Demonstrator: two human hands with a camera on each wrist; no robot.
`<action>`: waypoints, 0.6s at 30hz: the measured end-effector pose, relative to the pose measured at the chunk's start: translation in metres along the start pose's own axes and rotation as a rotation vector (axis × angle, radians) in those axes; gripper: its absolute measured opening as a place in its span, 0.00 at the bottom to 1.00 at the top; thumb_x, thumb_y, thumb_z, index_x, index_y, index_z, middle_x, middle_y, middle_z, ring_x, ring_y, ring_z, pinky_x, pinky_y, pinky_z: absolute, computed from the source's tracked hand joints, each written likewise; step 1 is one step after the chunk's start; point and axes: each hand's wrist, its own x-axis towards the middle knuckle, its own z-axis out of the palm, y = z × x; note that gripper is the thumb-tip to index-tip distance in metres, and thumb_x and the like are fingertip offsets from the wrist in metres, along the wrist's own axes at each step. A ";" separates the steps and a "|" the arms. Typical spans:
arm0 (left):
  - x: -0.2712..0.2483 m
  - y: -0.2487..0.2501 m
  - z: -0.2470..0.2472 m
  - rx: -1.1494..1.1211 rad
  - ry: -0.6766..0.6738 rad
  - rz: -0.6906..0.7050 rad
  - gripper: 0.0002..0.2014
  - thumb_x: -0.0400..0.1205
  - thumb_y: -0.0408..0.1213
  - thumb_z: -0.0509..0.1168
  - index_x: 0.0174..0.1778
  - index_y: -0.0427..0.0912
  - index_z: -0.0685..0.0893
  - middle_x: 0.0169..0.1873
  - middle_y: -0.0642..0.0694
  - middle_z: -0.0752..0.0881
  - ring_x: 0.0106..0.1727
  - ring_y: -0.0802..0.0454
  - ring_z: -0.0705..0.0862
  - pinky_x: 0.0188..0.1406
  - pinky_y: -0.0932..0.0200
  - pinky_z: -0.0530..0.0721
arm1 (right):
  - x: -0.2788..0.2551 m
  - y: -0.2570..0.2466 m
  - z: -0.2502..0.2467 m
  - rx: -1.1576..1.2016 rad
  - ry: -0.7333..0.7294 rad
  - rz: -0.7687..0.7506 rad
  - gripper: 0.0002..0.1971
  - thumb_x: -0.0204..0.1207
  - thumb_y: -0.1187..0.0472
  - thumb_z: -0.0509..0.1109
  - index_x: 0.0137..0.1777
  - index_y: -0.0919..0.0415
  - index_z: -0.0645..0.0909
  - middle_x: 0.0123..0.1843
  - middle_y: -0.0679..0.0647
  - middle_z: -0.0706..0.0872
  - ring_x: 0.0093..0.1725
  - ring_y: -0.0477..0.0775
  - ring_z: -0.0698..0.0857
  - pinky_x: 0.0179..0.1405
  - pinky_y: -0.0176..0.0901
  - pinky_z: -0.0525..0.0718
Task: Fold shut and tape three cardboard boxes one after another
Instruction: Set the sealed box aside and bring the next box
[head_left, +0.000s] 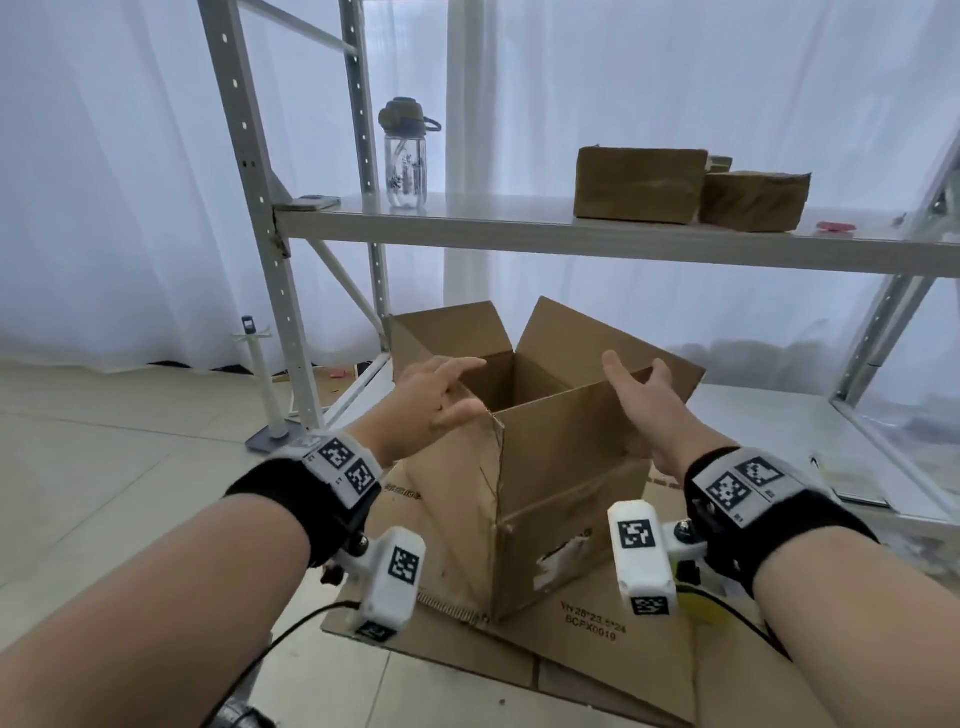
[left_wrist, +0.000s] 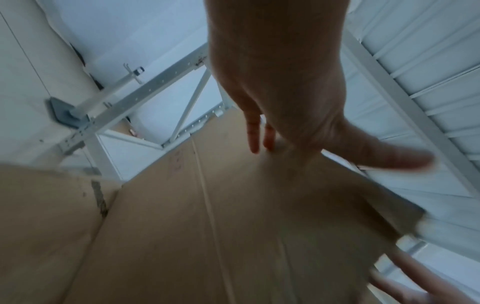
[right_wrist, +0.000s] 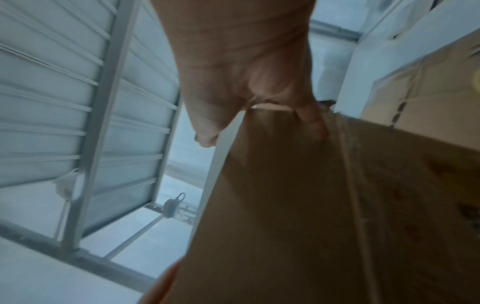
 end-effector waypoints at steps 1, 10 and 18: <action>0.001 -0.001 -0.005 0.059 -0.060 0.036 0.35 0.76 0.65 0.62 0.78 0.55 0.66 0.73 0.50 0.71 0.75 0.50 0.67 0.76 0.47 0.66 | -0.001 -0.005 0.001 0.003 -0.014 0.039 0.48 0.74 0.29 0.61 0.84 0.44 0.36 0.86 0.55 0.51 0.81 0.66 0.61 0.73 0.70 0.69; 0.011 0.025 -0.017 0.692 -0.059 0.152 0.29 0.73 0.68 0.59 0.49 0.43 0.78 0.44 0.50 0.73 0.50 0.52 0.77 0.47 0.58 0.78 | -0.029 -0.035 0.015 -0.129 -0.311 -0.115 0.40 0.72 0.25 0.55 0.81 0.45 0.63 0.80 0.47 0.63 0.74 0.61 0.70 0.57 0.63 0.86; 0.026 0.048 0.007 0.319 0.056 0.183 0.12 0.84 0.40 0.63 0.61 0.40 0.80 0.57 0.44 0.83 0.59 0.46 0.81 0.59 0.58 0.73 | -0.019 -0.039 0.008 -0.811 -0.378 -0.378 0.25 0.68 0.42 0.78 0.58 0.57 0.81 0.52 0.52 0.85 0.53 0.52 0.84 0.54 0.44 0.81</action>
